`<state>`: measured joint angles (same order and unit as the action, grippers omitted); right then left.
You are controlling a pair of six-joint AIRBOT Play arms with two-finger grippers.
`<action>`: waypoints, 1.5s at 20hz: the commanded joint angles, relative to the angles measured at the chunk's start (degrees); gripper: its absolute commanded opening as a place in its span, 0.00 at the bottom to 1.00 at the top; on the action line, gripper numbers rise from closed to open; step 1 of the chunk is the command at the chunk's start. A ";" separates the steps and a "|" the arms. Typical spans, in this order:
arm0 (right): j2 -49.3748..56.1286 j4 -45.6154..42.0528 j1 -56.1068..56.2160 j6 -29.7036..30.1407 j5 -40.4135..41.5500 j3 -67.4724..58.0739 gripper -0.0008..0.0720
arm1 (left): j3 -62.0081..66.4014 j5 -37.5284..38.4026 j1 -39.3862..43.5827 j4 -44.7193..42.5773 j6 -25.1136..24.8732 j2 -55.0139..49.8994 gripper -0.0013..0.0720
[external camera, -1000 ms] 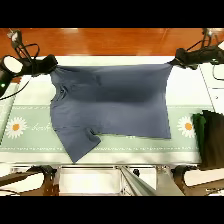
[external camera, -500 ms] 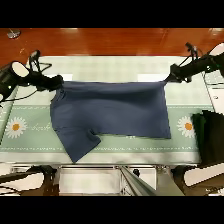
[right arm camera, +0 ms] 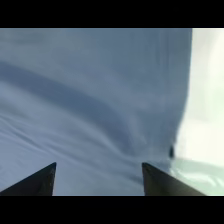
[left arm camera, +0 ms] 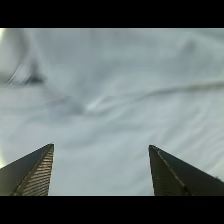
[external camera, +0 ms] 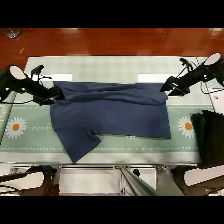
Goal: Fold the shirts.
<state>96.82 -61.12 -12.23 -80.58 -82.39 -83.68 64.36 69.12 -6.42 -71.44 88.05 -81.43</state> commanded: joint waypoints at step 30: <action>-38.42 12.87 -20.20 4.66 11.08 49.94 0.86 | -46.80 -6.88 -8.96 31.91 -21.14 25.97 0.06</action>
<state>58.43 -39.46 -26.52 -73.54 -66.83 -33.76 17.17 60.07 -16.49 -43.64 71.18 -55.57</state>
